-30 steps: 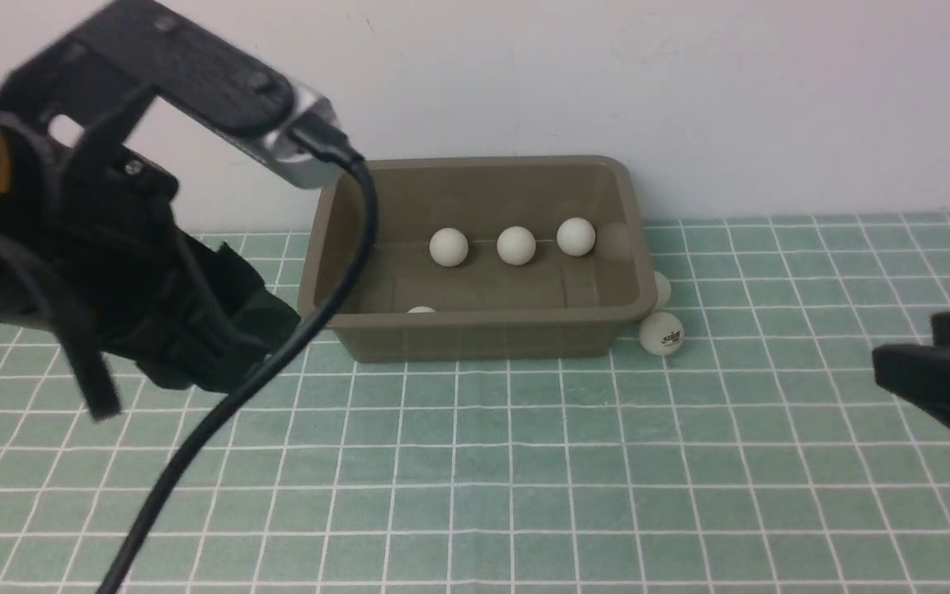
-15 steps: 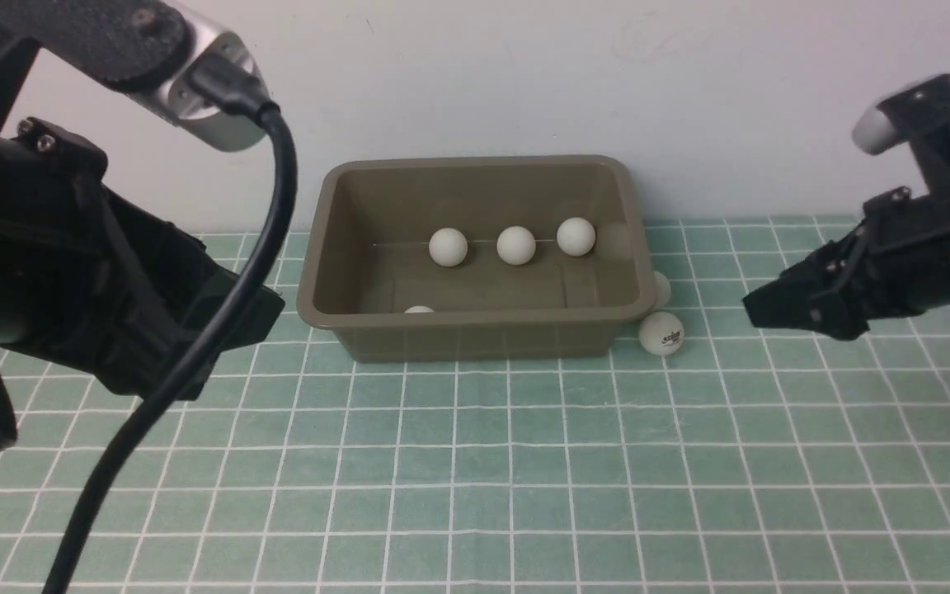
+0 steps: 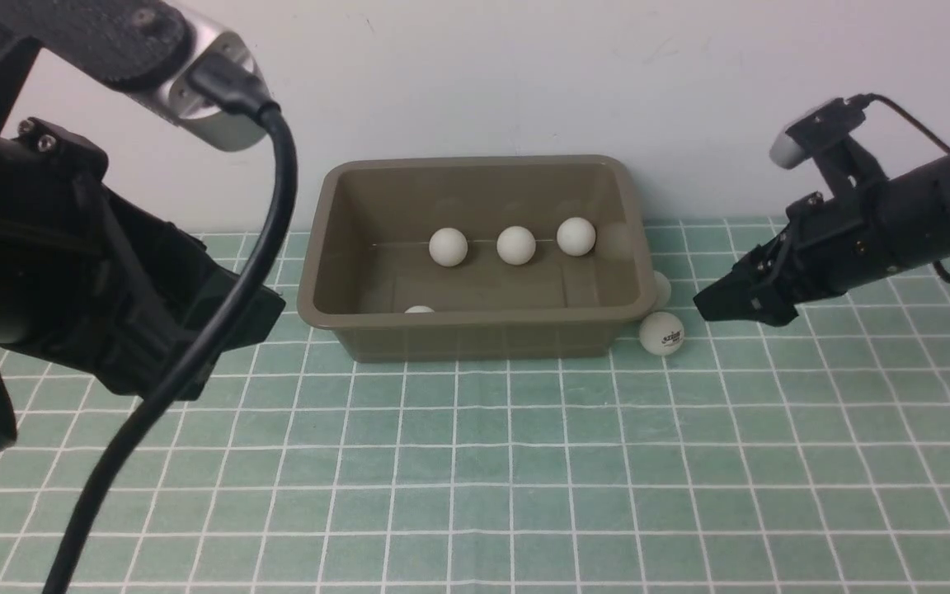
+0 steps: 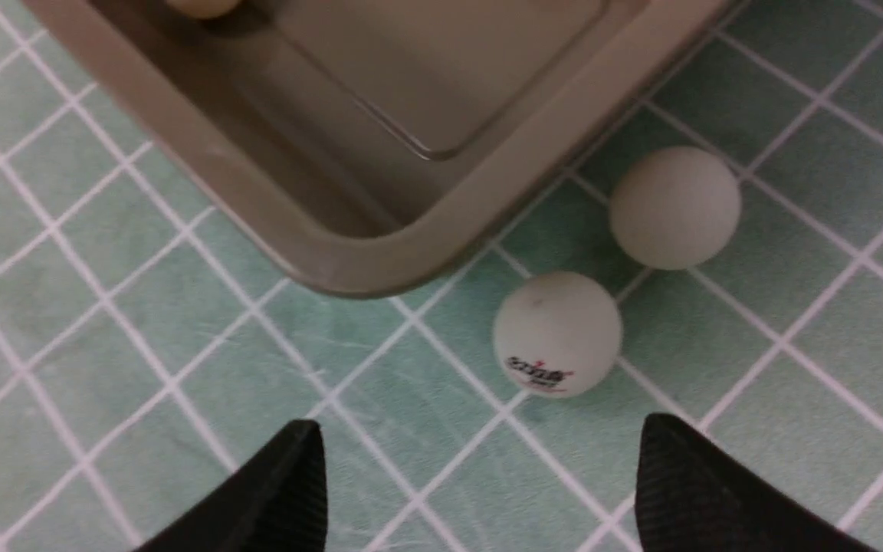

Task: Put the table tennis balls in the box on the green coffee tablecloth.
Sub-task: 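Reach for and grasp a ping pong ball on the table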

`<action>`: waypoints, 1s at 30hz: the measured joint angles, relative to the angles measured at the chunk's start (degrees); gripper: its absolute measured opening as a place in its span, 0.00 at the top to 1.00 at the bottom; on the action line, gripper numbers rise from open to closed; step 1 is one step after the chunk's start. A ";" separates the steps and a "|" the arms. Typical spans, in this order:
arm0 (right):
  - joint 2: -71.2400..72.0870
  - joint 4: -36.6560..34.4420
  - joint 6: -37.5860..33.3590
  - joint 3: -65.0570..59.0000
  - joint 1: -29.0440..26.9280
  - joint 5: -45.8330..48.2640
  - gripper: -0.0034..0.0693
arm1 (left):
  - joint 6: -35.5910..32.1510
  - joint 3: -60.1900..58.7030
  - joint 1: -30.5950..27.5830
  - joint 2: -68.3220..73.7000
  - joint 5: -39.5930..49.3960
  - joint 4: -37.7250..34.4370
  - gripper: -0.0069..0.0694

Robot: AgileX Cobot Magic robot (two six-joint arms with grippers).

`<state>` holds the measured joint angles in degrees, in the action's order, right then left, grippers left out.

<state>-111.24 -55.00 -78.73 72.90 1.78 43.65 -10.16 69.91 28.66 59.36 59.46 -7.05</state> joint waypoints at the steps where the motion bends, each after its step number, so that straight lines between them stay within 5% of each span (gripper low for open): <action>1: -0.70 -1.03 -0.85 0.00 0.00 -0.44 0.28 | 0.08 0.00 0.00 0.00 0.00 0.00 0.39; 11: -7.70 -15.30 -11.19 0.19 0.00 -1.37 0.27 | 1.14 0.00 0.00 0.00 0.00 0.00 0.39; 30: -12.25 -25.58 -17.22 0.34 0.00 0.45 0.29 | 1.27 0.00 0.00 0.00 -1.34 0.00 0.39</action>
<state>-123.50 -80.58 -95.95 73.24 1.78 44.10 -8.90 69.91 28.66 59.36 58.12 -7.05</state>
